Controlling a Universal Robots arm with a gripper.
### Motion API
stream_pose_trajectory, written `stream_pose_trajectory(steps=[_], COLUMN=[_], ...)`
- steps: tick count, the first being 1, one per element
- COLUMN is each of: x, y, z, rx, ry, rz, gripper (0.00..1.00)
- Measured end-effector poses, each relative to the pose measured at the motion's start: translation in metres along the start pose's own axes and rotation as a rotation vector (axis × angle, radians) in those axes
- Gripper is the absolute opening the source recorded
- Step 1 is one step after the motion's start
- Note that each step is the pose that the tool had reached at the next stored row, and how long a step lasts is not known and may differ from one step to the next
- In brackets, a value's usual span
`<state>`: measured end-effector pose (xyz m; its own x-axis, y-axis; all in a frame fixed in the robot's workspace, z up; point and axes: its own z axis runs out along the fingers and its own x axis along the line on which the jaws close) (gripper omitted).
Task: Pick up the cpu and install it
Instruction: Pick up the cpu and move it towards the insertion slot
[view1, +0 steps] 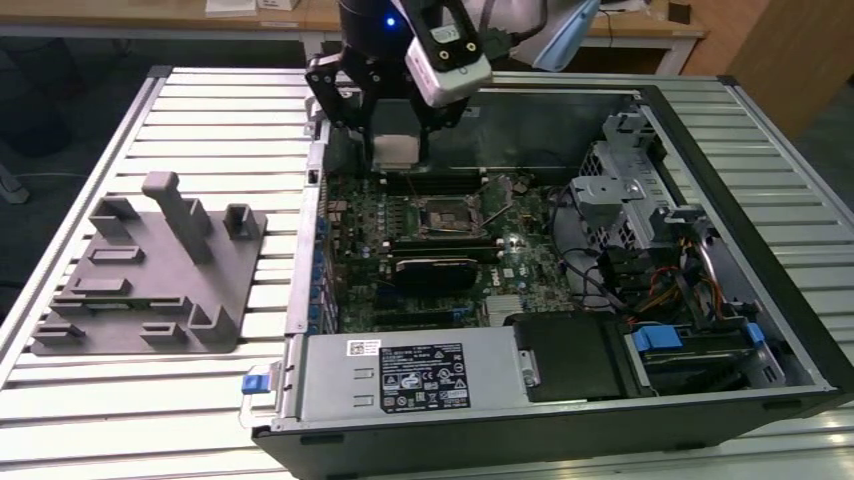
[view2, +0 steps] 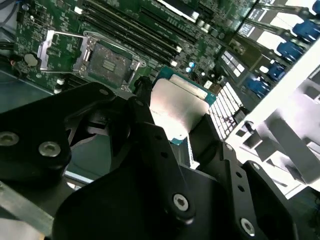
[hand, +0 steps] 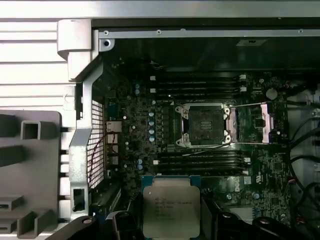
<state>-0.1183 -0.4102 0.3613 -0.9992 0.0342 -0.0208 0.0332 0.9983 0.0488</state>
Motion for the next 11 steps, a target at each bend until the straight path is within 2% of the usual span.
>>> stream_pose_trajectory(steps=[11], x=[-0.0245], y=[0.0023], z=[0.0207], rx=[-0.0001], ry=[0.0004], rz=[-0.008], gripper=[0.55])
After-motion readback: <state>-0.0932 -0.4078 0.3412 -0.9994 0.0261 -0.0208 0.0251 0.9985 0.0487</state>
